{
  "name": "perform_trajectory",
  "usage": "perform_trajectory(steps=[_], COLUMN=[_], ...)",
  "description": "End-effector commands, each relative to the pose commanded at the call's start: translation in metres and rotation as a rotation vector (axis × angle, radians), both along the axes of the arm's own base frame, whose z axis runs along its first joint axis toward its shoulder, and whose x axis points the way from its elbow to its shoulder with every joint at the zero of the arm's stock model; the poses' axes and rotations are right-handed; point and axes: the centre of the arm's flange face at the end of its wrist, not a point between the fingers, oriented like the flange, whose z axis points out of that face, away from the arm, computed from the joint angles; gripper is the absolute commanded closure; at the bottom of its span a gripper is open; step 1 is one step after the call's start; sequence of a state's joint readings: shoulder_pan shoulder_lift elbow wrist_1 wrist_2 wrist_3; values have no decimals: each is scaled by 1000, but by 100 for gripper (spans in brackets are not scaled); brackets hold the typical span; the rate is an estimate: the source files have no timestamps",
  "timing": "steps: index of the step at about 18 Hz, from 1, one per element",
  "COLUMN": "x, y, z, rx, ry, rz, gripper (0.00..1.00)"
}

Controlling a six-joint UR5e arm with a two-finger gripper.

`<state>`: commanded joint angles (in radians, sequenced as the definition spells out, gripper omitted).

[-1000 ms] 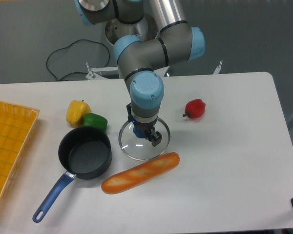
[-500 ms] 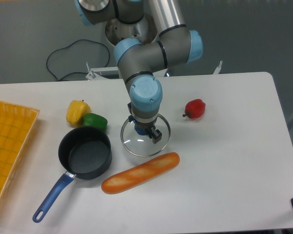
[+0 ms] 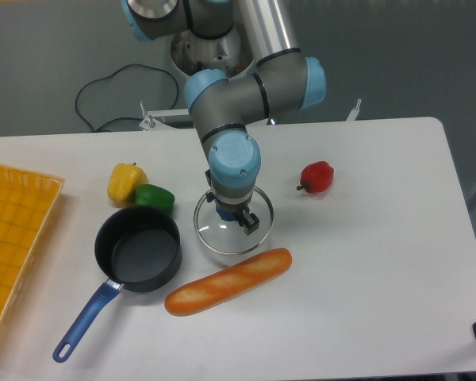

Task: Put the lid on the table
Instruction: 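Lower the glass lid flat onto the table beside the pan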

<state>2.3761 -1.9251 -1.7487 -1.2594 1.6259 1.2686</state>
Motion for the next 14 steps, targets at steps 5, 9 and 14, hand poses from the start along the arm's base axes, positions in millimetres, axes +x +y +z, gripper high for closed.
perform_trajectory(steps=[5, 9, 14], x=[3, 8, 11], y=[-1, 1, 0], z=[-8, -15, -22], rx=[-14, -25, -36], ry=[-8, -14, -25], rz=[-3, -11, -14], gripper=[44, 44, 43])
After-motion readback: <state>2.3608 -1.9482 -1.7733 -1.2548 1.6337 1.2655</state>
